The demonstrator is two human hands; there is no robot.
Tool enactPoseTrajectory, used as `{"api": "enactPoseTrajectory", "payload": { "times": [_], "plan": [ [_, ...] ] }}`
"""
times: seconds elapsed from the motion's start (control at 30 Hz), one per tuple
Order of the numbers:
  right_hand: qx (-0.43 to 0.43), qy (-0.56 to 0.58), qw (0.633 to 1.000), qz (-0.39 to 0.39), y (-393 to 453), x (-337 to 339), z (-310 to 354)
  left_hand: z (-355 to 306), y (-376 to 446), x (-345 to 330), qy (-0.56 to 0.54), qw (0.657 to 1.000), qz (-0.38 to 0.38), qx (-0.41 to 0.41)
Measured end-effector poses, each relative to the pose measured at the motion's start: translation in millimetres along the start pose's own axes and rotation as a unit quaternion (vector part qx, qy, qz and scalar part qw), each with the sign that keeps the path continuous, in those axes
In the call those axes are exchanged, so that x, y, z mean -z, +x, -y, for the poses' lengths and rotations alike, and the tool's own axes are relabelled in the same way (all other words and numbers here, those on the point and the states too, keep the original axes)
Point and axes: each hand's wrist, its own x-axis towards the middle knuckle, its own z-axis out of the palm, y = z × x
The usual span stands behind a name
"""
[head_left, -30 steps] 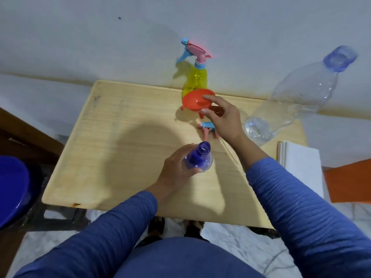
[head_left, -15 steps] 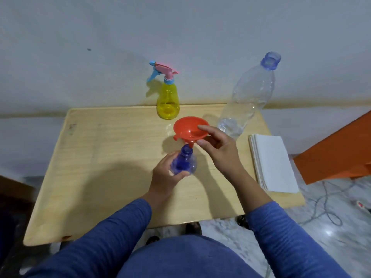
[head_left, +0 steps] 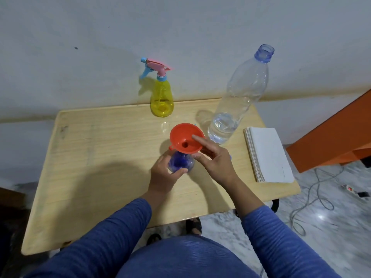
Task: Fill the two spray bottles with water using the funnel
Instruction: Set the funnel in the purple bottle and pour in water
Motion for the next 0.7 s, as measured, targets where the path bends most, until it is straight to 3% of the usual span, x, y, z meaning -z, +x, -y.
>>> {"api": "enactPoseTrajectory", "payload": {
  "times": [0.13,0.23,0.33,0.47,0.7],
  "plan": [
    [0.03,-0.056,0.997,-0.038,-1.6,6.3,3.0,1.6,-0.1,-0.4,0.015,1.0,-0.002,-0.005],
    [0.082,-0.113,0.966,-0.218,0.6,16.6,6.5,0.8,0.8,-0.9,0.007,1.0,-0.001,-0.006],
    [0.066,-0.133,0.922,-0.359,15.5,33.9,7.9,-0.6,1.1,-1.2,0.003,1.0,0.002,0.0],
    [0.042,-0.134,0.924,-0.356,53.7,59.1,13.4,-1.3,1.4,0.0,0.02,1.0,0.014,-0.006],
    [0.094,-0.145,0.943,-0.284,105.5,81.2,10.8,-9.9,2.6,0.8,0.041,0.999,0.026,0.022]
  ]
}}
